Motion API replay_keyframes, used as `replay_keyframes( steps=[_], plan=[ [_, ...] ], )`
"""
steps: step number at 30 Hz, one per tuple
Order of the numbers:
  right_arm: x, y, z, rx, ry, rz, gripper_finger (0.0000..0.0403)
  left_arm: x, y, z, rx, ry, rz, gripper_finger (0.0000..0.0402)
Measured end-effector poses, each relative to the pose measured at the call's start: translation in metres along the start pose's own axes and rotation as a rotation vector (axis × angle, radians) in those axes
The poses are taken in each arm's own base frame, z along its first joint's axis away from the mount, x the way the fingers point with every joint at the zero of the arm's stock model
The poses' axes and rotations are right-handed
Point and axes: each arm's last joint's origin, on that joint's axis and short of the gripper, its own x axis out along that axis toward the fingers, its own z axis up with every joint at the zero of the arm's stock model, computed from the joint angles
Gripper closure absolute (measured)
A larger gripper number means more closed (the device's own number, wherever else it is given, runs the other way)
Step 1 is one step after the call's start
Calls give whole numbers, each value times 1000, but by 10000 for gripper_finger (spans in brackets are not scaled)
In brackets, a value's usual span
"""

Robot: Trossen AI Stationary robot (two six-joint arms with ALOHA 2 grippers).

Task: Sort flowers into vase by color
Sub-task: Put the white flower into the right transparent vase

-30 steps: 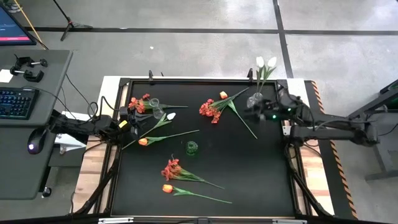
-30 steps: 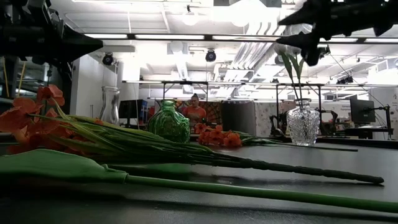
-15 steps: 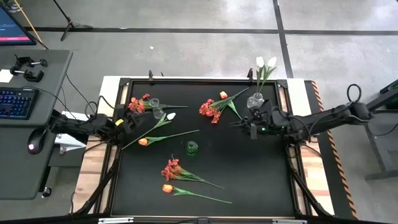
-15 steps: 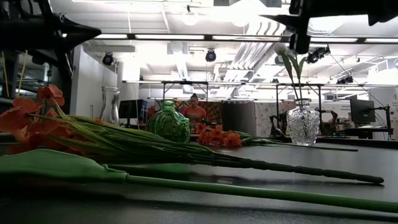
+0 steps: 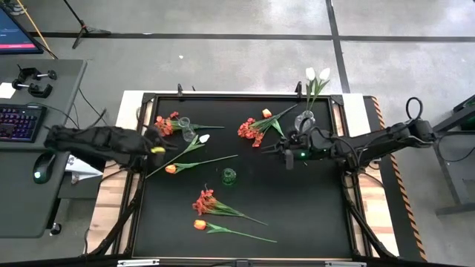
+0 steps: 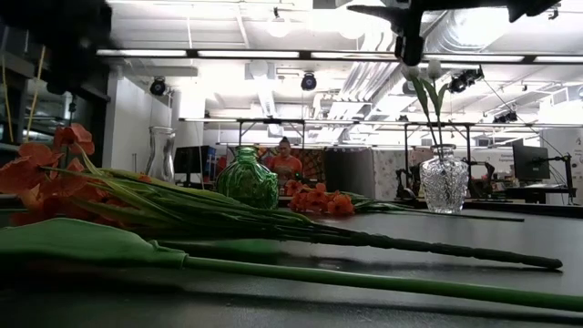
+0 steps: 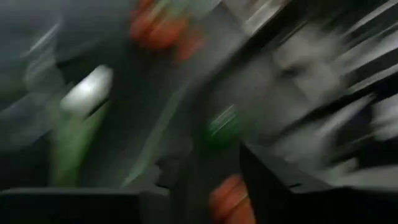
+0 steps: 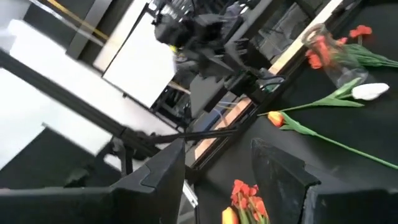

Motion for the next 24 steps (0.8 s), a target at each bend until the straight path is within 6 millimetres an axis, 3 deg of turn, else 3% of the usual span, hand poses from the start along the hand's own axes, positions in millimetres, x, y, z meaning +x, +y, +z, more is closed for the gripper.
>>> replay_keyframes(
  steps=[5, 12, 17, 24],
  plan=[
    [-1, -3, -4, -60, 68, -17, 231, 26, -1, -9, 3, 267, 353, 227],
    [-3, -14, -13, -75, 170, -121, 231, 82, 7, -15, -54, 462, 599, 224],
    [-4, -15, -15, -107, 221, -106, 231, 107, 26, -7, -71, 516, 710, 225],
    [-6, -12, -15, -136, 254, -57, 231, 133, 46, 5, -61, 546, 697, 225]
  ],
)
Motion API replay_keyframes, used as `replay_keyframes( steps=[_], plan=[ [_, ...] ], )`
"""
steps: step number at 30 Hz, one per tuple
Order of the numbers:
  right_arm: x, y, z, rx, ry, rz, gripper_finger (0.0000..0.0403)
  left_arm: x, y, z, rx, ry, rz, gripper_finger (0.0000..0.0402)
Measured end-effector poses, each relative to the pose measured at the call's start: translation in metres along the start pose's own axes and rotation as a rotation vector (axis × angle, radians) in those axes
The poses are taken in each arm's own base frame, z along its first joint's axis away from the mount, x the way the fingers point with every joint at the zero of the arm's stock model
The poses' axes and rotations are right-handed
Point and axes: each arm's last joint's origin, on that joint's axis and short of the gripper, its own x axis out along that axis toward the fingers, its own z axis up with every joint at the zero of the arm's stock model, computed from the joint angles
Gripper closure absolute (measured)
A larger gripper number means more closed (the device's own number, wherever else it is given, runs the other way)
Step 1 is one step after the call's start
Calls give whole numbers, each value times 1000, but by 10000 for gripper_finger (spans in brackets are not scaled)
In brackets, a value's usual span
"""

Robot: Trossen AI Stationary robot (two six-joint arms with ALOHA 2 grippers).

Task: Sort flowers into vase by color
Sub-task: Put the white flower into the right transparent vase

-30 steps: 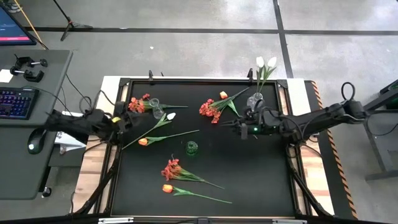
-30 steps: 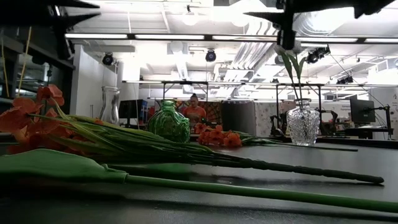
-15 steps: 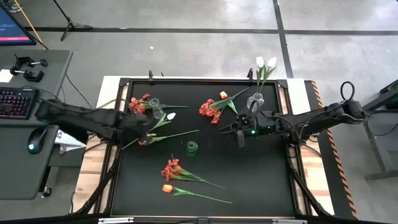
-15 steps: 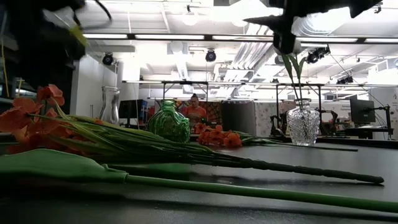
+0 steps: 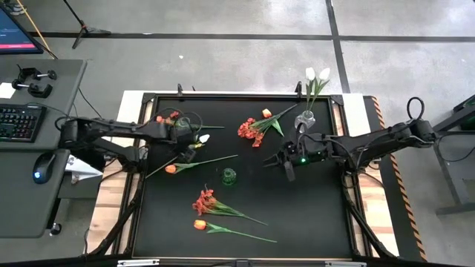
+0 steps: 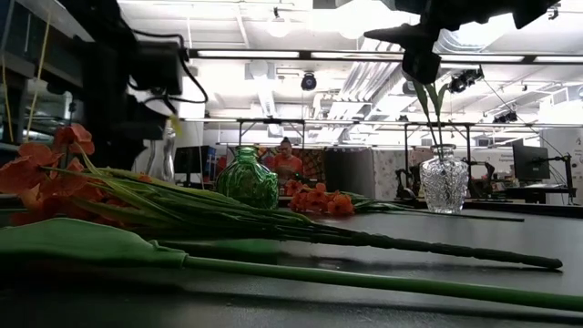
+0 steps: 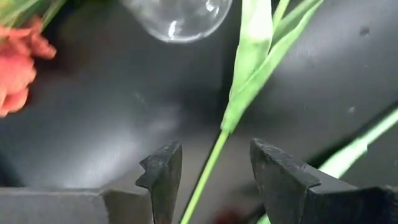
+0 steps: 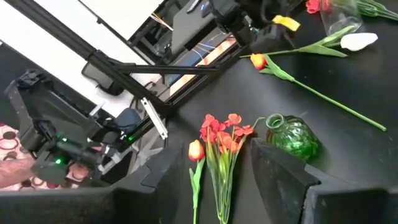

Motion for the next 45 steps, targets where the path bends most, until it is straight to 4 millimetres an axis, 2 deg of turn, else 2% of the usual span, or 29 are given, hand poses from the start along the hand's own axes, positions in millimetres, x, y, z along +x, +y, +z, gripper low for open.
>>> replay_keyframes(
  steps=[8, 16, 19, 24, 27, 31, 35, 41, 45],
  plan=[
    [-1, 1, 0, -18, 8, 9, 231, 22, -2, 7, 77, 112, 7, 225],
    [-1, 1, 0, -18, 9, 9, 231, 30, -4, 8, 204, 138, 29, 236],
    [-1, 1, 0, -18, 9, 8, 231, 28, -4, 7, 232, 135, 18, 269],
    [-1, 1, 0, -16, 9, 9, 231, 24, -3, 6, 264, 123, -4, 380],
    [-1, 1, 0, -11, 9, 10, 231, 18, 0, 4, 258, 127, -13, 390],
    [-1, 2, 1, -9, -4, 24, 231, -7, 0, 6, 245, 89, -78, 399],
    [-4, 10, 10, -16, -79, 114, 231, -50, 1, 6, 291, -5, -201, 400],
    [-24, 28, 31, -72, -274, 262, 231, -127, 5, 8, 306, -299, -479, 401],
    [-44, 37, 48, -137, -474, 320, 231, -162, -6, 16, 336, -560, -671, 401]
  ],
)
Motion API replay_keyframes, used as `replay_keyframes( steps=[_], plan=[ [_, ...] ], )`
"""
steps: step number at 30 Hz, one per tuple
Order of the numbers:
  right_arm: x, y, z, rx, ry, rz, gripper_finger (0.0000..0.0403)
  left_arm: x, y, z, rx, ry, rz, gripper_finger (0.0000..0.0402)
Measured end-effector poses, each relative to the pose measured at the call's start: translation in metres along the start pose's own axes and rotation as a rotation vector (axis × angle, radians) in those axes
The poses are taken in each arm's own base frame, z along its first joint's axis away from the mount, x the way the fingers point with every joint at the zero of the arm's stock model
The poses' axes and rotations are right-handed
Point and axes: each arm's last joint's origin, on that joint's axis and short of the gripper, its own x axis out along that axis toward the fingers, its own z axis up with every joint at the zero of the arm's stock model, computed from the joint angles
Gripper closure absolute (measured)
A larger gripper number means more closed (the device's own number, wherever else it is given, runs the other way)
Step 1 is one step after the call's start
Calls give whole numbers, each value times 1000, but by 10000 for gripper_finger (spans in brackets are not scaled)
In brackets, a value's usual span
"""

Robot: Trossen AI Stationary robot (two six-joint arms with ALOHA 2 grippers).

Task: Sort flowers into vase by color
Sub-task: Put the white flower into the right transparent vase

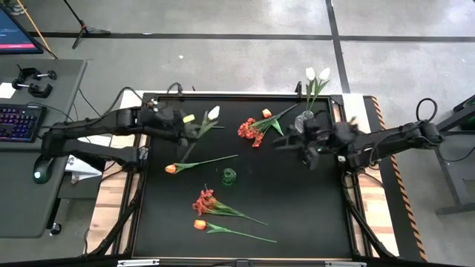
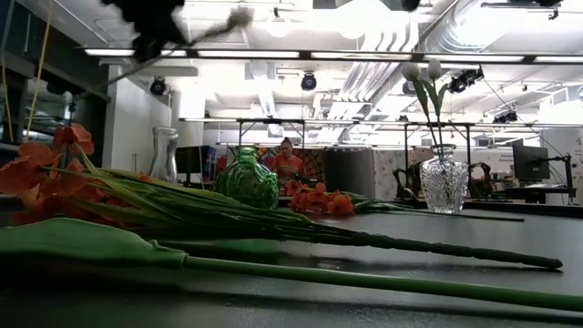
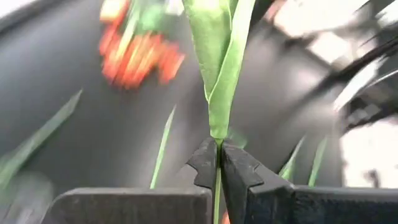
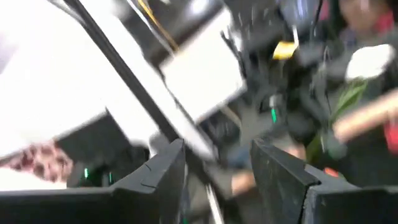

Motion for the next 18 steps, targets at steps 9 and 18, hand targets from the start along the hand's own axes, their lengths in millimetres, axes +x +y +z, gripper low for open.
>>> replay_keyframes(
  steps=[9, 18],
  plan=[
    [-20, 16, 43, -311, -407, -60, 231, 75, -28, 54, 220, -481, -131, 401],
    [-30, 24, 58, -474, -596, -119, 231, 169, -15, 85, 351, -960, -98, 401]
  ],
)
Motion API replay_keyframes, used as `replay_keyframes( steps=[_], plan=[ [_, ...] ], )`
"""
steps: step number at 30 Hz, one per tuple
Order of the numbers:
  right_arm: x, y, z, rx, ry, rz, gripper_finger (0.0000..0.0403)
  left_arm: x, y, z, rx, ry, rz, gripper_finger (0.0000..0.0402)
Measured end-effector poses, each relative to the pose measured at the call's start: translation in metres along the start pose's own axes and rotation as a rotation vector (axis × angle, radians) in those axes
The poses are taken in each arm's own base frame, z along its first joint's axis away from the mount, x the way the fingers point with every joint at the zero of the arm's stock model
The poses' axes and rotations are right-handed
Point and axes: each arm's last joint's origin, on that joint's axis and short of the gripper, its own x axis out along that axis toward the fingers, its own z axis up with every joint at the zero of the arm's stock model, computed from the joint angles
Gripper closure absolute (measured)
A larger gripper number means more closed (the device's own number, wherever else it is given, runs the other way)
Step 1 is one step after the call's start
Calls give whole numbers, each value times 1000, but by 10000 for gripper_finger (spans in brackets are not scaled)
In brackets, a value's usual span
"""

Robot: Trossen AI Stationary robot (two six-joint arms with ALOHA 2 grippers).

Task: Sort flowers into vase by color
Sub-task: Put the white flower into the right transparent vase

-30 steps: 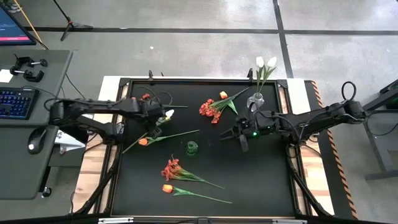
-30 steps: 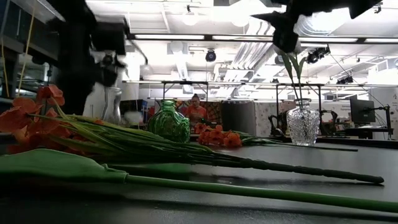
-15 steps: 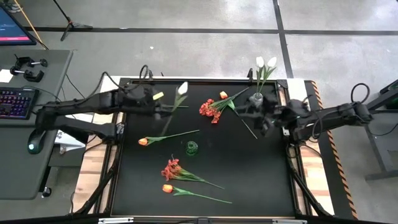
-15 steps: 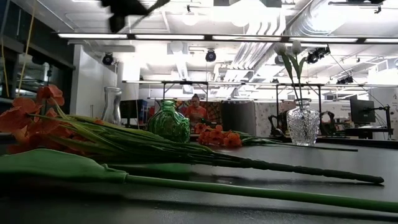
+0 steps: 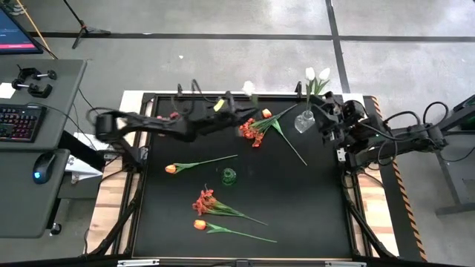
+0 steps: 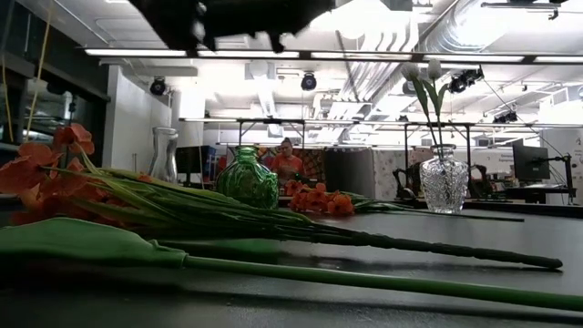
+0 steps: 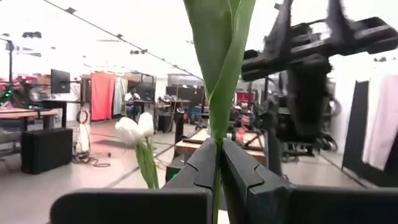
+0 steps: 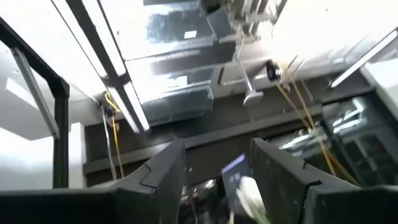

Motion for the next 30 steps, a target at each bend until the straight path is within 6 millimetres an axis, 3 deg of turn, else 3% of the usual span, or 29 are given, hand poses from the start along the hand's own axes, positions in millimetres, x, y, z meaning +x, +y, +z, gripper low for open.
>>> replay_keyframes(
  steps=[4, 14, 23, 30],
  plan=[
    [0, 0, 2, -15, -16, 1, 231, 36, 6, -18, -68, -4, -1, 401],
    [0, 0, 1, -18, -12, -1, 231, 109, 13, -48, 11, -77, 73, 401],
    [0, -2, 1, -30, -15, -64, 231, 142, 23, -69, 26, -140, 96, 401],
    [0, -3, -1, -78, 5, -87, 231, 157, 31, -107, 21, -122, 102, 401]
  ],
)
